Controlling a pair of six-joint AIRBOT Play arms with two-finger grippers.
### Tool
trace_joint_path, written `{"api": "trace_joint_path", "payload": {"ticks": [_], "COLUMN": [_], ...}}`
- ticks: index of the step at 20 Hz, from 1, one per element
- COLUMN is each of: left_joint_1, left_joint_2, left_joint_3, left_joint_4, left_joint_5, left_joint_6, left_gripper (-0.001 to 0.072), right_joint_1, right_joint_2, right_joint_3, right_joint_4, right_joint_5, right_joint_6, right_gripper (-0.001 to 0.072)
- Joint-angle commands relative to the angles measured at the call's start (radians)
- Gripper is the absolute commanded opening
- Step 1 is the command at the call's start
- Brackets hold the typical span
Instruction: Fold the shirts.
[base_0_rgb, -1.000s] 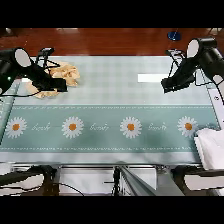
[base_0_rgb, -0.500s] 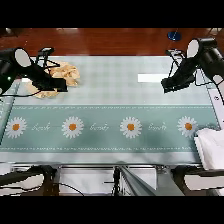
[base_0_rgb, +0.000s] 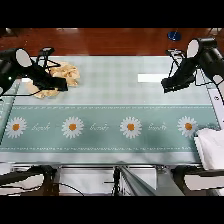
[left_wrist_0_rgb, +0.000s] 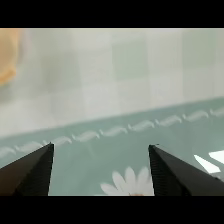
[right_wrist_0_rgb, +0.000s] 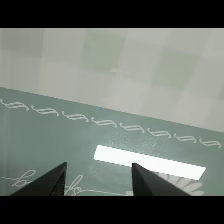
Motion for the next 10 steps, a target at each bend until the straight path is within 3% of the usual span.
{"api": "trace_joint_path", "payload": {"ticks": [1, 6, 10], "left_joint_1": [0.011, 0.088, 0.142], "left_joint_2": [-0.001, -0.02, -0.137], "left_joint_3": [0.006, 0.017, 0.052], "left_joint_4": [0.126, 0.162, 0.161], "left_joint_5": [0.213, 0.554, 0.58], "left_joint_6": [0.003, 0.003, 0.003], "left_gripper": [0.072, 0.072, 0.072], "right_joint_1": [0.001, 0.001, 0.001], "right_joint_2": [0.001, 0.001, 0.001], "right_joint_3": [0.0, 0.0, 0.0], "right_joint_4": [0.001, 0.002, 0.006], "right_joint_5": [0.021, 0.021, 0.021], "right_joint_6": [-0.018, -0.031, -0.031], "right_gripper": [0.0484, 0.0484, 0.0483]}}
